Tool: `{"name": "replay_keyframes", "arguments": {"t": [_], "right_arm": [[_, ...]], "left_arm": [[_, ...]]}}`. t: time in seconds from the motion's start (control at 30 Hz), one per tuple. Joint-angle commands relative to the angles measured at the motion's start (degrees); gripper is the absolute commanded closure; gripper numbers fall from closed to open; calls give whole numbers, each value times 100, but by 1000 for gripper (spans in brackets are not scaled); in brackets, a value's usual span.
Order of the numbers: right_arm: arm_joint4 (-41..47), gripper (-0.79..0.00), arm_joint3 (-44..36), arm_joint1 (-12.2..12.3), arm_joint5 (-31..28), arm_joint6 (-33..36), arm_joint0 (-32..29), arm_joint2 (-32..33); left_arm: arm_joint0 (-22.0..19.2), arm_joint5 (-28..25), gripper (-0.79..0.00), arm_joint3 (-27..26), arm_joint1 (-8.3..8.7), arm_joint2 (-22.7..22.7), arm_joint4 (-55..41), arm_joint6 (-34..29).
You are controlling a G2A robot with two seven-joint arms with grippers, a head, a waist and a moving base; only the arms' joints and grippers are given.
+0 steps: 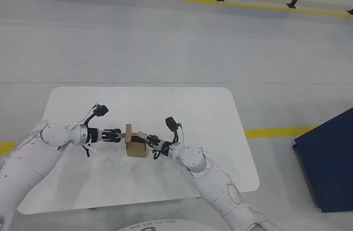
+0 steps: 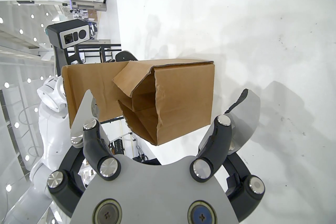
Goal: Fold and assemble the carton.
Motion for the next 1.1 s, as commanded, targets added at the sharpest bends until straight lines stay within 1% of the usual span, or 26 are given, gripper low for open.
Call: {"name": "replay_keyframes", "arguments": {"t": [0.0, 0.13, 0.33, 0.47, 0.6, 0.67, 0.8, 0.9, 0.97, 1.03, 1.07], "right_arm": [[-78, -720, -5, -17, 121, -206, 10, -80], [-294, -690, 10, -61, 291, -667, 15, -292], [-481, -659, 73, -87, 367, -885, 54, -449], [-687, -662, 90, -93, 309, -1102, 19, -536], [-893, -711, 116, -110, 212, -1438, -50, -643], [-948, -708, 132, -120, 181, -1580, -70, -677], [-1016, -643, 166, -134, 169, -1665, -59, -724], [-959, -634, 180, -141, 127, -1644, -50, -718], [-820, -653, 188, -141, 1, -1548, -45, -686], [-529, -708, 162, -125, -208, -1339, -56, -552], [-456, -751, 152, -117, -271, -1265, -62, -510]], "left_arm": [[-11, -2, -369, 21, -10, 8, 6, -3], [-26, -12, -366, 42, -26, 16, 22, 3], [-25, -10, -366, 44, -36, 7, 35, 2], [-21, -8, -366, 42, -41, -4, 41, -5], [-15, -9, -366, 41, -43, -20, 54, 6], [-10, -6, -366, 36, -45, -24, 63, 11], [-2, -4, -376, 15, -56, -8, 105, 13], [-4, -9, -394, 8, -68, 9, 140, 27], [-6, -15, -388, 18, -73, 11, 147, 33], [-8, -20, -382, 27, -78, 10, 150, 32], [-9, -22, -379, 30, -79, 8, 150, 30]]}}
